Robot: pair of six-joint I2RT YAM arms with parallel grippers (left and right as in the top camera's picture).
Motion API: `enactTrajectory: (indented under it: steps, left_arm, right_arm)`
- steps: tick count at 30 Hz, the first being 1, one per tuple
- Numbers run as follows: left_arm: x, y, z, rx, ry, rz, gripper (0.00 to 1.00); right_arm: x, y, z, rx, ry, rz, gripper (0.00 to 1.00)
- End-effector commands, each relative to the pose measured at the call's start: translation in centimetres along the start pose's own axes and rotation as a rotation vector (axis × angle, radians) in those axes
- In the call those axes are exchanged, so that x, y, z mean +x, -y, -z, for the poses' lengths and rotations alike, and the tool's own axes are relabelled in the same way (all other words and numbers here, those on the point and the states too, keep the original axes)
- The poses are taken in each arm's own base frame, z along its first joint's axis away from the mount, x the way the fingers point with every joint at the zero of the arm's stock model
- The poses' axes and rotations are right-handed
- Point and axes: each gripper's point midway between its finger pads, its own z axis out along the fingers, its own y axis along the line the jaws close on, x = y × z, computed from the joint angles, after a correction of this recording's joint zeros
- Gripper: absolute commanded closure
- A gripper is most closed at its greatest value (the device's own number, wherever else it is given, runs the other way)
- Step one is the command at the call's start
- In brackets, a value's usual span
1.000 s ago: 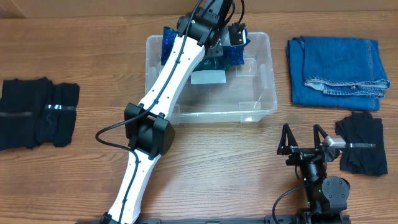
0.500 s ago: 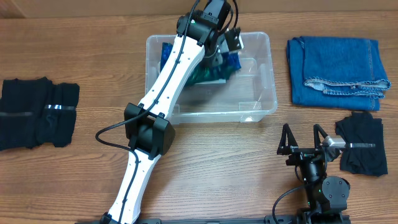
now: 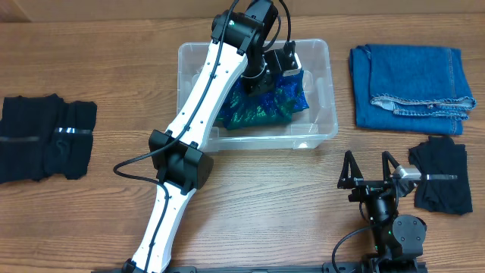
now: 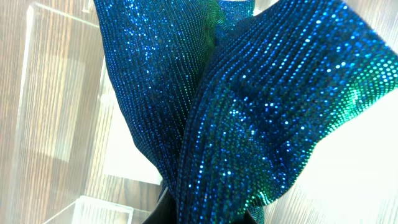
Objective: Pack container
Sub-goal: 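Lower the blue garment into the bin and press it flat with left gripper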
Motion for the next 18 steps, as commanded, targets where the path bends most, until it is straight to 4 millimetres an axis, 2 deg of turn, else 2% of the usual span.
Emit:
enactTrajectory:
  steps: [1, 3, 9, 10, 12, 14, 16, 17, 18]
  left_arm:
    - [-0.8, 0.4, 0.3, 0.019, 0.044, -0.013, 0.96]
    - [-0.2, 0.0, -0.5, 0.024, 0.031, -0.004, 0.96]
    - [1.5, -2.6, -3.4, -0.007, 0.022, 0.022, 0.96]
    - [2.1, -4.0, -3.9, -0.053, 0.006, 0.028, 0.96]
    - [2.5, -5.4, -4.3, -0.113, -0.013, 0.027, 0.95]
    - [2.4, -6.5, -4.3, -0.166, -0.02, 0.022, 0.78]
    - [1.9, -7.4, -4.2, -0.206, -0.002, 0.016, 0.51]
    - [1.6, -7.7, -4.1, -0.22, 0.011, 0.013, 0.42]
    - [1.3, -8.0, -4.0, -0.232, 0.022, 0.011, 0.38]
  right_arm:
    - [0.0, 0.3, 0.0, 0.013, 0.011, 0.007, 0.0]
    - [0.0, 0.3, 0.0, 0.013, 0.011, 0.007, 0.0]
    - [0.0, 0.3, 0.0, 0.013, 0.011, 0.007, 0.0]
    - [0.0, 0.3, 0.0, 0.013, 0.011, 0.007, 0.0]
    - [0.0, 0.3, 0.0, 0.013, 0.011, 0.007, 0.0]
    - [0.0, 0.3, 0.0, 0.013, 0.011, 0.007, 0.0]
    - [0.0, 0.3, 0.0, 0.013, 0.011, 0.007, 0.0]
    - [0.0, 0.3, 0.0, 0.013, 0.011, 0.007, 0.0]
    - [0.0, 0.3, 0.0, 0.013, 0.011, 0.007, 0.0]
